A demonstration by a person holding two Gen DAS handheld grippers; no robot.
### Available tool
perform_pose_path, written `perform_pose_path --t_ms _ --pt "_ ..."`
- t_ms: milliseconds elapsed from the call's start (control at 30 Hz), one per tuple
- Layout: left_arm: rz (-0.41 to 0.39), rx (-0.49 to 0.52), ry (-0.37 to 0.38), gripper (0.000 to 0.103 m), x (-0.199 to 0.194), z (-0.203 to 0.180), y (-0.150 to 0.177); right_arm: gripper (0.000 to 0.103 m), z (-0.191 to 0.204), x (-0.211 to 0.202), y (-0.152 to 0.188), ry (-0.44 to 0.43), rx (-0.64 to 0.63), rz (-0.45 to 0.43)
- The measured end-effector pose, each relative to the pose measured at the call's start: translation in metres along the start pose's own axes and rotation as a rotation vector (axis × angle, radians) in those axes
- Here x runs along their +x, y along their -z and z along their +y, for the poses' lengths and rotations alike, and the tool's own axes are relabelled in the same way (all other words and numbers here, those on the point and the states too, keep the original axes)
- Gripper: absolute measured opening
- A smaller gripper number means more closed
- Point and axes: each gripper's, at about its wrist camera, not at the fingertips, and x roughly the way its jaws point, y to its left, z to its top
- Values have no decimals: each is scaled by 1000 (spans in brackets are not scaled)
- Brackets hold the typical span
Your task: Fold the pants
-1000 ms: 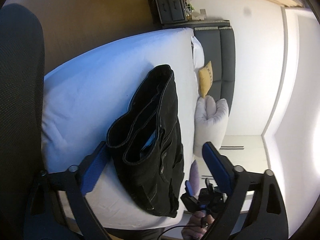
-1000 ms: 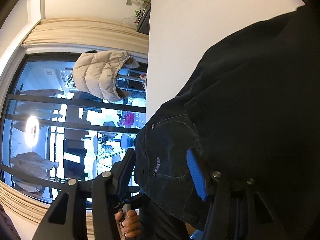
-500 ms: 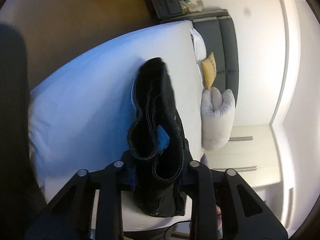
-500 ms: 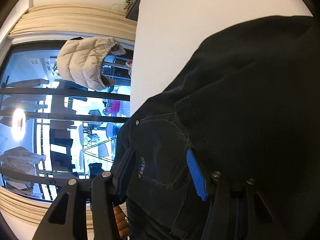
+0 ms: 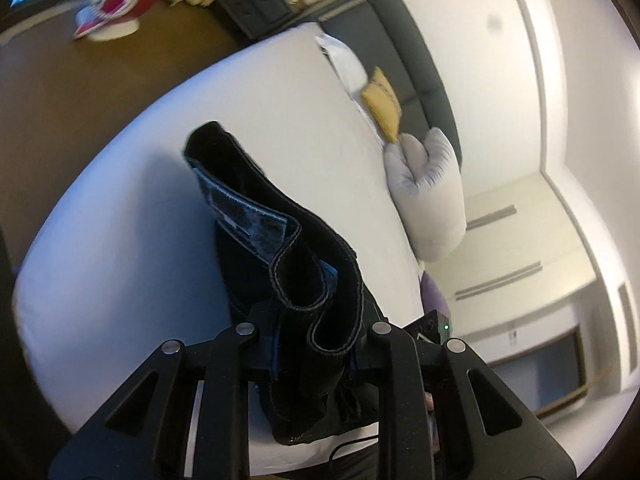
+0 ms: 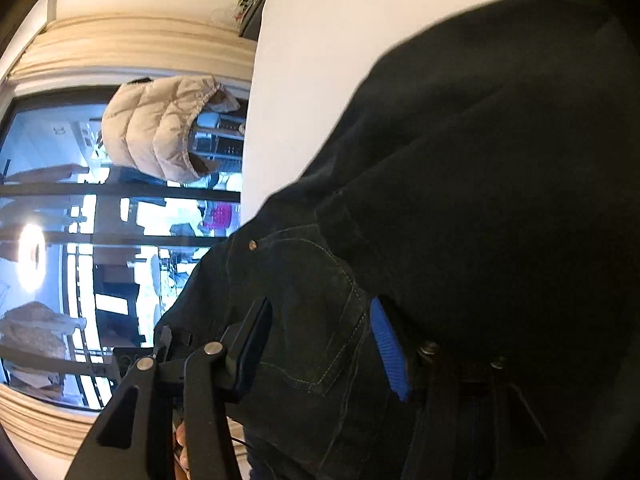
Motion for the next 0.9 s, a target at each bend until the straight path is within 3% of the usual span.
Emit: perform_pose_path --t_ms 200,433,600,867,900 --pt "82 231 17 20 37 -78 17 63 -3 -45 -5 -69 -8 -55" --pt "308 504 -2 20 133 -155 88 69 -24 -105 -12 -195 9 -137" --pt "424 652 -43 20 172 -175 136 78 -24 -122 -7 -152 -34 -148" --pt "457 760 -79 20 186 -195 166 77 -6 -102 -1 -72 -111 -69" --pt "461 766 -80 20 188 -197 169 72 -3 -99 -1 -37 -125 -61"
